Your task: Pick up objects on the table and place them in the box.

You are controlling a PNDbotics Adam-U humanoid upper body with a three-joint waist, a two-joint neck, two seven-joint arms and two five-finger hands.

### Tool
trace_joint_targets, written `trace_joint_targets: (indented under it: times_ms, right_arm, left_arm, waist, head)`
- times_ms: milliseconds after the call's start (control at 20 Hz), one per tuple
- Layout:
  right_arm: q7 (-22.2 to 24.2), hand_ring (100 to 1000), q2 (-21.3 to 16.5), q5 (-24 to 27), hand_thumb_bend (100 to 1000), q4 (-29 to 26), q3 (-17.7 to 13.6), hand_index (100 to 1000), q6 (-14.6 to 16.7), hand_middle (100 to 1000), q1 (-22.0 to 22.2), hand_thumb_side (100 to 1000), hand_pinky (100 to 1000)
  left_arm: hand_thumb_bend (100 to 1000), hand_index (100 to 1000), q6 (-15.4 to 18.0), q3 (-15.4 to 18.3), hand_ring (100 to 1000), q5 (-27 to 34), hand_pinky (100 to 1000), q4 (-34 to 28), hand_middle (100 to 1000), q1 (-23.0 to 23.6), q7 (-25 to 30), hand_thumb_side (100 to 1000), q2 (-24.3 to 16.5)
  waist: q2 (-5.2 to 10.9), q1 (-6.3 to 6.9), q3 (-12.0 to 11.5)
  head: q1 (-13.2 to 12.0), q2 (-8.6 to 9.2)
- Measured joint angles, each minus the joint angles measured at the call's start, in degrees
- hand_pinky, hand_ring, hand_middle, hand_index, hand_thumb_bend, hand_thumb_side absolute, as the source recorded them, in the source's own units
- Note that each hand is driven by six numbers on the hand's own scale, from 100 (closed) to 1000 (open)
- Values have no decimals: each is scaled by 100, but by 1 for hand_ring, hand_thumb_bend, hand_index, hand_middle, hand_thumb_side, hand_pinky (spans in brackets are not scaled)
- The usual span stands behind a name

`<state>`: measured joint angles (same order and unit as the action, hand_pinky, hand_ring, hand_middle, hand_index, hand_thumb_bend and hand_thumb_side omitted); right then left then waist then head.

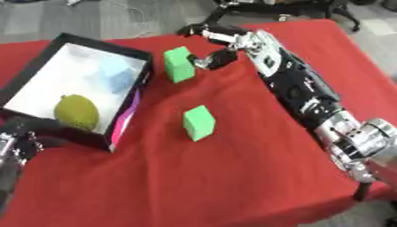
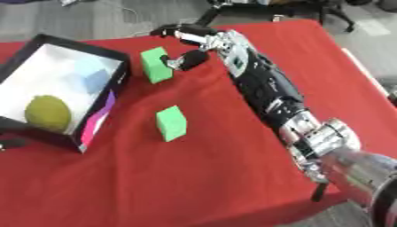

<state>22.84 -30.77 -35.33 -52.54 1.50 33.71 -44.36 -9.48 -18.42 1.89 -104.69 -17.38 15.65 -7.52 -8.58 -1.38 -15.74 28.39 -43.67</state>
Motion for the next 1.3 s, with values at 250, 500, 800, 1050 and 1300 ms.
trace_joint_targets:
  times_ms: [250, 500, 800, 1050, 1300]
  right_arm:
    - [-640, 956, 138, -388, 100, 177, -39, 998, -100, 949, -47, 445, 1000]
    - [-957, 962, 252, -707, 100, 382, -36, 1000, -225, 956, -49, 556, 1000]
    - [-916, 960, 370, -1060, 100, 602, -8, 1000, -308, 941, -49, 525, 1000]
    - [-929, 892, 386, -1259, 100, 625, -26, 976, -347, 737, -94, 205, 1000]
    - [-1359, 763, 440, -1403, 100, 595, -53, 918, -488, 408, -85, 198, 1000]
  left_arm:
    - [100, 703, -1, 0, 829, 0, 745, -3, 671, -29, 1, 908, 0]
    - [100, 703, -2, -1, 829, 0, 745, -19, 672, -44, 2, 909, 2]
    - [100, 702, -3, -2, 830, 3, 745, -21, 673, -78, 4, 909, 4]
    - [100, 702, -6, -2, 831, 3, 745, -22, 673, -80, 8, 908, 4]
    - [100, 702, -10, -2, 831, 6, 745, -22, 673, -81, 11, 908, 5]
  waist:
    - [0, 0, -32]
    - [-1, 0, -70]
    - [-2, 0, -83]
    - [-2, 0, -86]
    - [-2, 0, -85]
  head:
    - [49, 3]
    - [98, 10]
    - [148, 54]
    - [162, 54]
    - [172, 54]
